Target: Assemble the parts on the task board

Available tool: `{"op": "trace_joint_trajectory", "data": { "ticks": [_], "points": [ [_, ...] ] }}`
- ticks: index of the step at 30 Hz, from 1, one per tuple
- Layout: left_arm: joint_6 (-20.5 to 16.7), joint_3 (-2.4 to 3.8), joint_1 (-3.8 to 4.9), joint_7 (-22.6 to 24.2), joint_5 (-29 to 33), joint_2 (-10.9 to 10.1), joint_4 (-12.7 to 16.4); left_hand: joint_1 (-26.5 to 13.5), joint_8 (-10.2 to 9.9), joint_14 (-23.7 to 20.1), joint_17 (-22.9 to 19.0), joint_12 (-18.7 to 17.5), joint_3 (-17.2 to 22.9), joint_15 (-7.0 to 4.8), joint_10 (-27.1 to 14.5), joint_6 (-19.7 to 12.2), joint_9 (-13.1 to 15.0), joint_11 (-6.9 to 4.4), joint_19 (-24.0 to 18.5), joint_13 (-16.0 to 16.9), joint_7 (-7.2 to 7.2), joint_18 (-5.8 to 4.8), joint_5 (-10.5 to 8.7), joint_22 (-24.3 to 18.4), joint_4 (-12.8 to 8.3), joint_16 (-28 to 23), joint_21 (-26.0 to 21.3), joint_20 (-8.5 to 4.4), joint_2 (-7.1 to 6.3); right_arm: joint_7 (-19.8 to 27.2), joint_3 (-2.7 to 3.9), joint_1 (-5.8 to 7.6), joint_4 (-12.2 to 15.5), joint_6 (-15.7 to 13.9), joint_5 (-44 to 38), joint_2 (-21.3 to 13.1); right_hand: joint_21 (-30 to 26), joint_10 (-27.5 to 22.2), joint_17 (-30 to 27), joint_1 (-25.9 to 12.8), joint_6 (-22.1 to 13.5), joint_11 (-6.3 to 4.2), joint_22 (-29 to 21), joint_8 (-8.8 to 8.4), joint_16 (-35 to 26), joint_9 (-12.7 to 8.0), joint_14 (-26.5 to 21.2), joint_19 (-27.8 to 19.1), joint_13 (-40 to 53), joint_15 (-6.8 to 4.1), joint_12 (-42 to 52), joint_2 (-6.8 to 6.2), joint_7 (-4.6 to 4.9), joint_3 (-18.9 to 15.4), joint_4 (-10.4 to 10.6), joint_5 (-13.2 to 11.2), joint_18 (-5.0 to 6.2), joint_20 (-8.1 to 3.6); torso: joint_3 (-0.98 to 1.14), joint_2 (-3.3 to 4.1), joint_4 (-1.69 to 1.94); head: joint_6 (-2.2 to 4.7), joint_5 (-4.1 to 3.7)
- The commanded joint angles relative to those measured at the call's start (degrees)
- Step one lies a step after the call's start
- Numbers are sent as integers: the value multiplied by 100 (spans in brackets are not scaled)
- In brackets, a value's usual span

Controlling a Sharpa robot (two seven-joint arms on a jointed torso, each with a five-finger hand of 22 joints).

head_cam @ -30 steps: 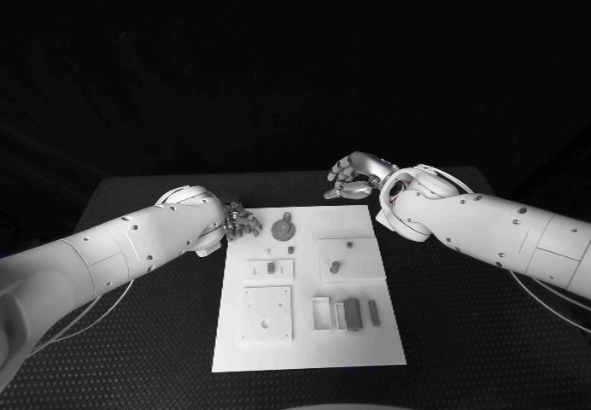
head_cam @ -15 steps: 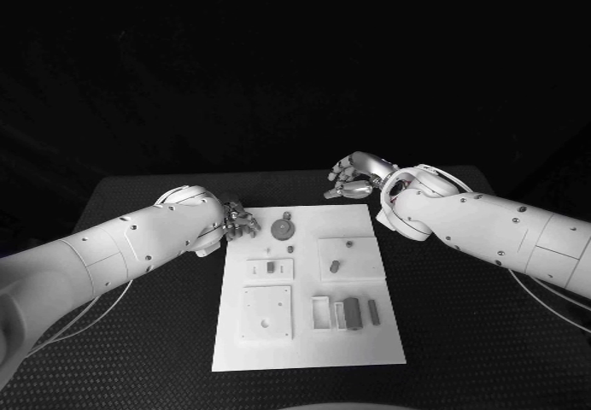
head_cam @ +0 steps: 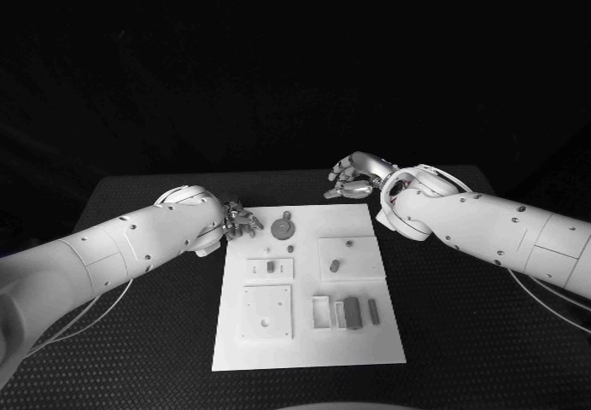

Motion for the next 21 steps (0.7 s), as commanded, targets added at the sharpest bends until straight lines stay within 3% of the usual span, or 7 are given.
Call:
{"op": "trace_joint_trajectory", "data": {
  "ticks": [1, 9, 13, 21],
  "points": [
    [63, -20, -47, -26, 134, 1, 4, -82, 6, 34, 0, -10, -8, 6, 39, -19, -2, -8, 30, -3, 17, -8, -28, 9, 89, 10, -30, 8, -150, 54, 2, -6, -2, 45, 0, 9, -29, 43, -10, 52, -55, -17, 12, 14, -37, -9, -41, -57, -16, 24, -37, 3, 148, -22, 8, -9, -44, 2, 3, 0, 1, -1, -1],
    [23, -20, -50, -43, 148, -12, 5, -362, 0, 18, 8, -6, -173, 4, 27, -54, 2, -3, 21, 6, 23, 1, -26, 24, 208, 18, -56, 6, -401, 48, 2, -11, -2, 48, 0, 9, -59, 56, -15, 68, -68, -13, 38, 18, -90, -19, -78, -101, -74, 45, -61, -7, 152, -29, 16, -10, -59, 9, 2, 1, -1, -5, 5],
    [41, -20, -51, -107, 114, -30, 15, -403, 18, 32, 20, 16, -219, -10, 45, -37, 14, -18, 41, 19, 8, 18, -25, 36, 211, 41, -54, -7, -391, 47, 2, -13, -2, 57, 0, 8, -69, 63, -16, 74, -69, -13, 48, 21, -107, -23, -89, -115, -93, 52, -68, -8, 152, -31, 19, -10, -63, 11, 1, 0, -2, -8, 5],
    [162, -20, -61, -173, 2, -61, 48, -330, 99, 121, 69, 119, -297, -64, 142, 81, 52, -83, 151, 80, -57, 38, -19, 107, 97, 138, -5, -47, -212, 47, 1, -20, -5, 63, 0, 8, -75, 69, -16, 78, -70, -13, 57, 23, -118, -25, -95, -124, -108, 56, -72, -8, 153, -33, 21, -10, -66, 13, -3, 0, -4, -14, -2]
  ]
}}
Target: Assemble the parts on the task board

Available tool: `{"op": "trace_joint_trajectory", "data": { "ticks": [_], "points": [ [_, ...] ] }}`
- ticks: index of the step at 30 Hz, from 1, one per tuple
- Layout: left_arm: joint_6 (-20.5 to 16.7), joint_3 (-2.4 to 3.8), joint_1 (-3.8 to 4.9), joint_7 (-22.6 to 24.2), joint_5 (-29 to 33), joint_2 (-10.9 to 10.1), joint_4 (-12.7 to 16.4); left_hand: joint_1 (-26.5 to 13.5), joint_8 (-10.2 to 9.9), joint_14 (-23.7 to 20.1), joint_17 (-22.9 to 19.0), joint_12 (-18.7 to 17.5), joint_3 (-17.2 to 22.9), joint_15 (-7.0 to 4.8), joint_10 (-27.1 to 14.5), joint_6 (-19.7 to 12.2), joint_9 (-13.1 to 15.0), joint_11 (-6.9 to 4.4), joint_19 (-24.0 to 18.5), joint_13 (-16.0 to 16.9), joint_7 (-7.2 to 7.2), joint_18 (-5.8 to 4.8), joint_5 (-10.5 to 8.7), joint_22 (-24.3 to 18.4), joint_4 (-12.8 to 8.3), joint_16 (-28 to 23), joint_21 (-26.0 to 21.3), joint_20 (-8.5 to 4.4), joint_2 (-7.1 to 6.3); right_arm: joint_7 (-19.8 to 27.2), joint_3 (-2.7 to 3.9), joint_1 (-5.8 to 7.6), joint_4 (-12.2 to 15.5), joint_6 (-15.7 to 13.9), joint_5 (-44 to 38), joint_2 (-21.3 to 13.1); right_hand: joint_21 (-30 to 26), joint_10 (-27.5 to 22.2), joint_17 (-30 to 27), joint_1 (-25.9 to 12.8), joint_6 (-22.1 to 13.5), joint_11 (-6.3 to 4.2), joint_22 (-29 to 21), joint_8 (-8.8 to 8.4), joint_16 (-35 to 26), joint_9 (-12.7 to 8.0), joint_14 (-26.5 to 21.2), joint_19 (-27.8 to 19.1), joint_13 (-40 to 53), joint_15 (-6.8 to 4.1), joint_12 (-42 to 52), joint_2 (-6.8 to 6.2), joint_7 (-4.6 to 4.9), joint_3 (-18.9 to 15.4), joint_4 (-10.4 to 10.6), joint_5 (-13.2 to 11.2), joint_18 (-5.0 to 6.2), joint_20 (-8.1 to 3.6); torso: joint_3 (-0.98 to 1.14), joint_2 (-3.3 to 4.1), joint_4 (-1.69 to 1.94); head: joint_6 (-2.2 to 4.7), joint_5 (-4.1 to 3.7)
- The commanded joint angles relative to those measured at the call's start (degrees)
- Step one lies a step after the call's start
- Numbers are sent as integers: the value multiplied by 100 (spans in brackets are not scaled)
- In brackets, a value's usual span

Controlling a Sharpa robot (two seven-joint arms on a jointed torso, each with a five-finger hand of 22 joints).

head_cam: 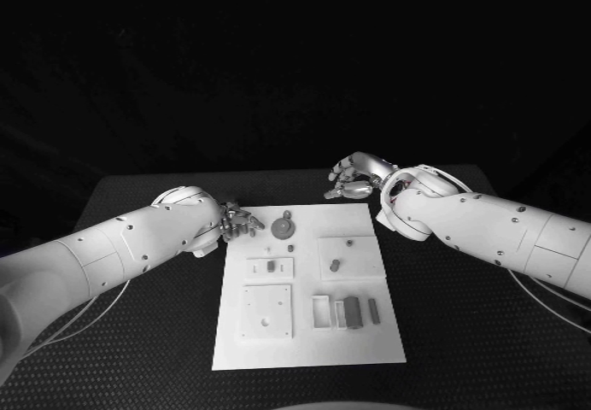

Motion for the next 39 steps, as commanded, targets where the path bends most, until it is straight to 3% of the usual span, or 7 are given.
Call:
{"op": "trace_joint_trajectory", "data": {
  "ticks": [1, 6, 15, 27, 39],
  "points": [
    [194, -17, -41, -98, -63, 8, 38, 8, 15, 52, 9, 39, -20, 5, 54, 41, -25, 5, 50, 14, -14, 37, -19, 19, -37, 33, 25, 6, 85, 44, 1, -5, 0, 63, -6, 3, -32, 50, -6, 73, -32, 8, 11, 24, -38, -10, -36, -43, -11, -2, -30, -3, 156, -30, 18, -10, -67, 13, -4, -1, -1, -7, -8],
    [189, -17, -46, -64, -121, -9, 87, 116, 70, 154, 39, 140, -57, -48, 152, 186, -31, -60, 144, 77, -77, 34, 71, 93, -176, 109, 79, -41, 258, 29, 1, -9, 0, 69, -6, 3, -35, 52, -6, 76, -33, 8, 15, 25, -42, -11, -37, -46, -18, 0, -32, -2, 156, -30, 19, -10, -67, 13, -3, -1, 3, -8, -12],
    [154, -17, -50, -43, -97, -18, 111, 145, 89, 218, 47, 190, -79, -81, 209, 270, -51, -93, 203, 114, -112, 26, 111, 130, -250, 150, 117, -77, 354, 29, 1, -12, -4, 74, -6, 3, -40, 55, -5, 78, -35, 9, 22, 26, -51, -14, -41, -52, -31, 2, -37, -5, 156, -34, 21, -10, -69, 14, -2, 3, 0, -15, -10],
    [-15, -16, -58, 24, 90, -28, 104, 402, 80, 254, 29, 200, -48, -103, 237, 315, -98, -102, 225, 142, -120, -12, 148, 138, -585, 166, 154, -108, 774, 26, 1, -16, -4, 89, -6, 1, -46, 58, -4, 79, -38, 10, 31, 27, -62, -17, -45, -60, -47, 6, -42, -7, 157, -37, 24, -10, -72, 16, 0, 2, 2, -19, -5],
    [-23, -16, -59, 56, 245, -17, 101, 527, 36, 215, 3, 159, 14, -94, 186, 233, -129, -62, 193, 129, -78, -34, 169, 134, -700, 141, 146, -105, 936, 10, 1, -16, -12, 146, -6, 5, -56, 64, -4, 83, -42, 11, 42, 29, -76, -21, -54, -71, -65, 11, -47, -7, 158, -40, 26, -10, -75, 18, 2, 1, 0, -23, -1]
  ]
}}
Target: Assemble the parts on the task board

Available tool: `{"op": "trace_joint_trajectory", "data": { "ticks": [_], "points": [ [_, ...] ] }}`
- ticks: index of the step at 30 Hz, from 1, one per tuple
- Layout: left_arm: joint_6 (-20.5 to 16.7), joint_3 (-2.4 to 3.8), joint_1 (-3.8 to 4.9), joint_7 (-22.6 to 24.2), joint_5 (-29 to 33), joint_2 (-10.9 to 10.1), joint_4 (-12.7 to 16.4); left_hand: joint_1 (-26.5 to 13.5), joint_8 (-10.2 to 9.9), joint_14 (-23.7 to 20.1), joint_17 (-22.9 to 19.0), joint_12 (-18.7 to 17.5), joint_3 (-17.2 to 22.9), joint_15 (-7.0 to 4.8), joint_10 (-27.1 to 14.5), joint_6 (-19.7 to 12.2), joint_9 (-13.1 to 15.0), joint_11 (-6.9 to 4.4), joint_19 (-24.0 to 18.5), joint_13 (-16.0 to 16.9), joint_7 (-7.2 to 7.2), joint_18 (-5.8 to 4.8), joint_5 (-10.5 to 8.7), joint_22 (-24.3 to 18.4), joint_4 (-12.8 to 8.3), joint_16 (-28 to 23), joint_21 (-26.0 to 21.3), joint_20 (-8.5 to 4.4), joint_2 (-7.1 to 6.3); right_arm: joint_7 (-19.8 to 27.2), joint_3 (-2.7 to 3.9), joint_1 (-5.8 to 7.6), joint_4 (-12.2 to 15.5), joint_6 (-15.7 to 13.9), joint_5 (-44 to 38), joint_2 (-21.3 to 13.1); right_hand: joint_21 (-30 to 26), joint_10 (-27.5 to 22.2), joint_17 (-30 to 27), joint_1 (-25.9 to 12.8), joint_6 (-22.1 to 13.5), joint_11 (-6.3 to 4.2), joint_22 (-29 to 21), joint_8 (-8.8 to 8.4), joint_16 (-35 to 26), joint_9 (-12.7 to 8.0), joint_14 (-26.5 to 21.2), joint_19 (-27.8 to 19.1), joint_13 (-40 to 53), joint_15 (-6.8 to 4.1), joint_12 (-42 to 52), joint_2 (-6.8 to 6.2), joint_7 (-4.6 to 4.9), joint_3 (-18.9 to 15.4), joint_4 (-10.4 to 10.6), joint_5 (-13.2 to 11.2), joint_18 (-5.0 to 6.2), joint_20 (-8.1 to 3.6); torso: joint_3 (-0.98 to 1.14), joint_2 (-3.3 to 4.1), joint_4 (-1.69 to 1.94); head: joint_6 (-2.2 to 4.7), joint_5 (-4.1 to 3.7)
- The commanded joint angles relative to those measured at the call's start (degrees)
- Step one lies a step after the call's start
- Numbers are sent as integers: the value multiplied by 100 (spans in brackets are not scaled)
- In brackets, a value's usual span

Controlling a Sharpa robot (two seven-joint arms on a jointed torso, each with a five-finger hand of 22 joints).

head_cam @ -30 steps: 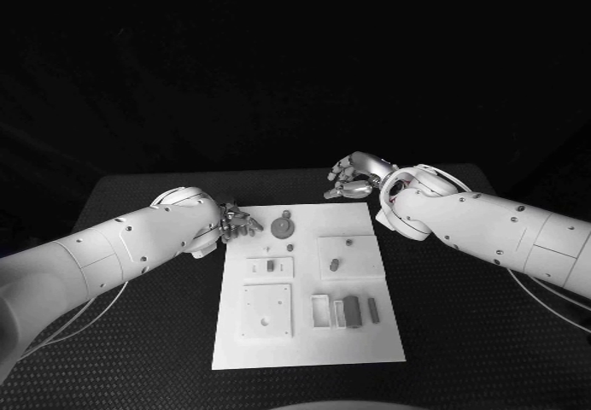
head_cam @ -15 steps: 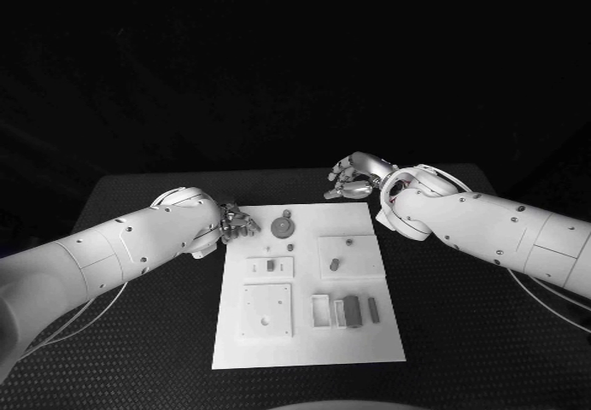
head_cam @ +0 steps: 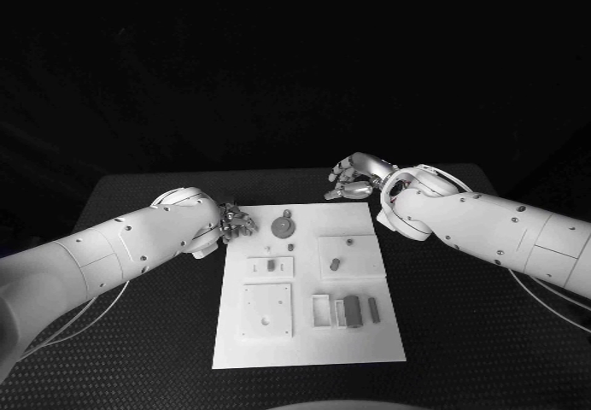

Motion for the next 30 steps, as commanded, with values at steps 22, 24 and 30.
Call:
{"op": "trace_joint_trajectory", "data": {
  "ticks": [22, 24, 30],
  "points": [
    [-50, -10, -38, 206, 478, -27, 24, 620, 56, 35, -7, 8, 720, 4, 66, 31, 55, 29, 50, 21, 4, -47, -161, 131, -60, 69, 70, 5, 354, 65, 1, -15, -316, 192, 449, 39, -274, -282, -189, 109, -137, 66, 140, 30, -460, -50, -584, -563, -358, 123, -365, 21, 49, -60, -10, -11, -263, 74, -7, -2, 0, -12, -7],
    [-58, -10, -38, 206, 527, -38, 22, 627, 61, 38, -6, 10, 717, 5, 71, 33, 59, 28, 52, 23, 2, -47, -161, 131, -82, 72, 76, 6, 369, 68, 1, -14, -350, 217, 589, 39, -272, -314, -232, 114, -169, 68, 229, 29, -524, -59, -686, -638, -449, 129, -450, 3, 32, -59, 21, -12, -292, 69, -8, -3, 0, -11, -7],
    [-121, -8, -37, 229, 668, -83, 49, 650, 80, 56, -4, 19, 709, 3, 92, 47, 72, 19, 65, 28, -6, -44, -161, 131, -140, 85, 95, 3, 407, 98, 1, -13, -450, 246, 689, 46, -279, -408, -283, 122, -235, 108, 343, 21, -599, -75, -826, -717, -601, 147, -623, -28, 35, -44, 76, -10, -323, 69, -7, -3, 1, -7, -12]
  ]
}}
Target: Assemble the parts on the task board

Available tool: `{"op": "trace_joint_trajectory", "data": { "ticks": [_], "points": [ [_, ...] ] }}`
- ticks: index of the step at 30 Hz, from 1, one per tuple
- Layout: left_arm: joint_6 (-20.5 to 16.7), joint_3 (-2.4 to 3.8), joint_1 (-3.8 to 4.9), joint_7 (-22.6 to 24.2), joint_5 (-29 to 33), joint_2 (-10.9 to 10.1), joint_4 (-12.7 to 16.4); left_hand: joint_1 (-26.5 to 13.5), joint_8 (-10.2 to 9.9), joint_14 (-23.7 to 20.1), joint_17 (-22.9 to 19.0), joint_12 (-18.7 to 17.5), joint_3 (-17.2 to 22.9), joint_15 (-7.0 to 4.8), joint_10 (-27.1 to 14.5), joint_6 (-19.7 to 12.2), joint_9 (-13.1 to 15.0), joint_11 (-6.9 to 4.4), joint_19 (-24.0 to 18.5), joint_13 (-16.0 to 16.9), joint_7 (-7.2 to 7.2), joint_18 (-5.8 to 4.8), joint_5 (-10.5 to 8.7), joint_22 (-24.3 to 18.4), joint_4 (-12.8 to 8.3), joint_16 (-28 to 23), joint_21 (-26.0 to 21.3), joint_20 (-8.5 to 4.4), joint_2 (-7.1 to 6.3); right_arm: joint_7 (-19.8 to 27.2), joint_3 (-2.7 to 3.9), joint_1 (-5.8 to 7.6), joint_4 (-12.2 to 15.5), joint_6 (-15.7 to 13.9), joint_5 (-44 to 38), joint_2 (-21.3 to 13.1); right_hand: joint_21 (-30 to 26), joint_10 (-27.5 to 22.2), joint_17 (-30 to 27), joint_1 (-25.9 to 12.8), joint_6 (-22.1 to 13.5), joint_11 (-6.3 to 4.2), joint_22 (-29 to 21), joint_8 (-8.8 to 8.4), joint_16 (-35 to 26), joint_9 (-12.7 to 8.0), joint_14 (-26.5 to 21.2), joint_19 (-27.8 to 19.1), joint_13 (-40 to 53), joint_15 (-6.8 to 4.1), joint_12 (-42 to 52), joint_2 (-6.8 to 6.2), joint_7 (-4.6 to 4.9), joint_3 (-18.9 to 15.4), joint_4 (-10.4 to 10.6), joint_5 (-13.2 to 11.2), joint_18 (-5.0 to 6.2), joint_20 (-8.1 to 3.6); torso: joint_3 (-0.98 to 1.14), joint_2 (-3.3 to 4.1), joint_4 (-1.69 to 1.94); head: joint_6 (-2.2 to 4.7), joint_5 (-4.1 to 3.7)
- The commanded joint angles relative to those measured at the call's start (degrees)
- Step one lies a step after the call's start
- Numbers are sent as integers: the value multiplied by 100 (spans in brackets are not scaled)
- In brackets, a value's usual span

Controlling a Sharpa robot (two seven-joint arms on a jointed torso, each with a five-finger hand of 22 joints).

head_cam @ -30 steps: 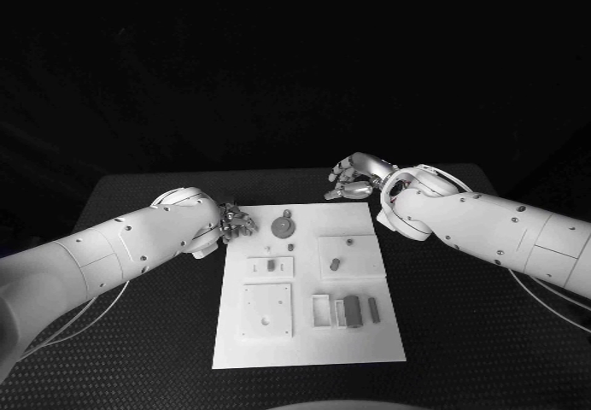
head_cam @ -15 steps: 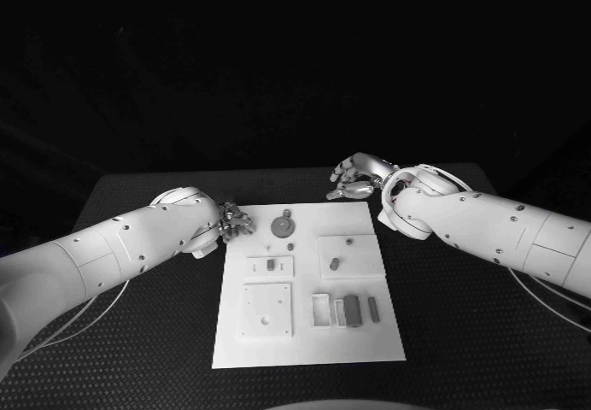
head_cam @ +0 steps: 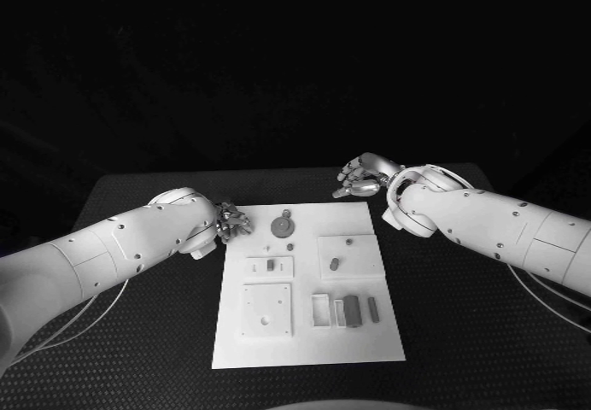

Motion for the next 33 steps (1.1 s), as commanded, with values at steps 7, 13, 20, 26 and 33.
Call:
{"op": "trace_joint_trajectory", "data": {
  "ticks": [7, 13, 20, 26, 33],
  "points": [
    [98, -4, 10, 24, 1057, -302, 392, 83, 61, 82, 11, 29, 24, -3, 96, 58, 22, -30, 60, 11, -6, -40, 16, 133, -82, 51, 50, -18, 165, 94, 1, -1, -114, 107, 223, 13, -22, -16, -11, 43, -76, 17, 49, 23, -35, -9, -42, -50, -55, 25, -57, -16, 89, 1, 53, -9, -56, 3, 6, -9, 3, 28, 7],
    [121, -8, 79, -35, 1187, -665, 962, 75, 69, 87, 13, 34, 15, -2, 107, 69, 26, -34, 61, 14, -10, -41, 16, 134, -85, 57, 57, -17, 175, 5, 0, 0, -285, 427, 226, 54, -29, -59, -23, 51, -120, 13, 80, 13, -51, -18, -79, -61, -109, 30, -122, -45, 72, 9, 68, -9, -60, 4, 7, -15, 16, 49, 22],
    [9, -17, 77, -73, 1255, -977, 1539, 85, 80, 92, 15, 42, 14, -3, 120, 88, 30, -43, 61, 19, -20, -37, 16, 135, -100, 64, 66, -21, 172, 91, -5, 0, -348, 531, 218, 85, -157, -584, -93, 135, -444, 96, 397, -45, -245, -30, -615, -654, -382, 126, -525, -278, 46, 149, 482, -13, -306, 74, -5, -24, 33, 49, 23],
    [-223, -35, 70, -83, 1152, -1148, 1942, 107, 97, 123, 22, 58, 17, -13, 157, 119, 34, -61, 87, 29, -37, -28, 16, 138, -103, 86, 100, -30, 159, 174, -7, 0, -335, 430, 220, 78, -141, -633, -65, 174, -491, 166, 540, -10, -213, -1, -661, -725, -446, 158, -600, -321, 86, 176, 621, -7, -338, 72, 0, -14, 16, 60, 47],
    [-417, -153, 56, -186, 634, -1256, 2212, 104, 128, 199, 33, 91, 6, -46, 229, 176, 40, -94, 156, 48, -68, -14, 16, 138, -92, 129, 172, -54, 128, 192, -8, 0, -274, 364, 223, 59, -139, -623, -57, 189, -500, 157, 584, 6, -207, 10, -686, -744, -461, 160, -610, -324, 91, 172, 646, -7, -346, 71, 2, -15, 21, 36, 52]
  ]
}}
